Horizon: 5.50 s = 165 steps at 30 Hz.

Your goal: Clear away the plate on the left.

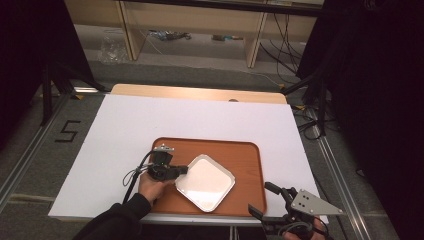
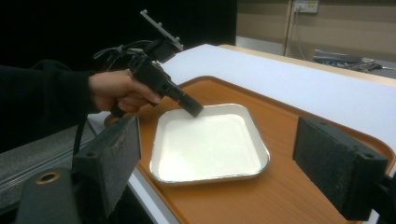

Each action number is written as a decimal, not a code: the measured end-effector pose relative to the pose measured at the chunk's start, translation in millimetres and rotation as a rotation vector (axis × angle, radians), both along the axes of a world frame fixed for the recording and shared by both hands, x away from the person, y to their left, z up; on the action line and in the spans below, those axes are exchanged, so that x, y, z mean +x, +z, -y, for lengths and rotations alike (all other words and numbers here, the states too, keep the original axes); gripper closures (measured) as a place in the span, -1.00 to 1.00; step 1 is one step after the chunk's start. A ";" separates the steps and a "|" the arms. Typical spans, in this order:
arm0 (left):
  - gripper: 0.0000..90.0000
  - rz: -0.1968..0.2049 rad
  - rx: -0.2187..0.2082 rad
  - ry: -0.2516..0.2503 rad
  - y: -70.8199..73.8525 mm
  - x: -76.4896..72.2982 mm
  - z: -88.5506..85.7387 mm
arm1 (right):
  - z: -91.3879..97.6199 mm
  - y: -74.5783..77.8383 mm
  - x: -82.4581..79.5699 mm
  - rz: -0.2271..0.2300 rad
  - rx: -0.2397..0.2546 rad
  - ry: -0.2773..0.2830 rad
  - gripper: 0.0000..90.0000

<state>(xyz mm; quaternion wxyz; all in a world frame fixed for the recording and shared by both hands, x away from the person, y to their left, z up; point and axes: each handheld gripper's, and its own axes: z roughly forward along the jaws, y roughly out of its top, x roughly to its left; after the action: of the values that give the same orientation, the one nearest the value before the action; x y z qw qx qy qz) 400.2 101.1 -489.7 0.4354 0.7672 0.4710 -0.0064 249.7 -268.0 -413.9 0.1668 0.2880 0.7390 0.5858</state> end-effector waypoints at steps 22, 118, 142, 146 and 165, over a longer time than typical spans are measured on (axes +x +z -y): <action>0.82 -0.020 0.119 -0.072 3.0 -21.0 -16.2 | -0.1 0.0 0.3 0.000 -0.001 0.000 -0.63; -0.29 0.062 0.047 -0.028 35.1 -61.0 -25.7 | 1.6 0.2 2.5 -0.024 -0.031 0.008 -0.63; -0.63 0.155 -0.029 -0.061 45.1 -63.0 -27.8 | 3.9 -0.3 -2.4 -0.051 -0.010 -0.033 -0.63; -0.62 0.171 -0.033 -0.066 47.3 -65.5 -27.5 | 5.4 -0.1 -1.0 -0.003 -0.034 -0.041 -0.63; -0.62 0.212 0.000 -0.075 51.0 -79.9 -32.8 | 2.7 0.9 -2.1 -0.012 -0.042 -0.040 -0.63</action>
<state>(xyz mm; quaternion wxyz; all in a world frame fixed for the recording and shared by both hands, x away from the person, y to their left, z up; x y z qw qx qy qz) 320.3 133.9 -438.8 0.4823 0.7806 0.3933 0.0584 247.7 -270.7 -413.0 0.1801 0.3029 0.7461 0.5649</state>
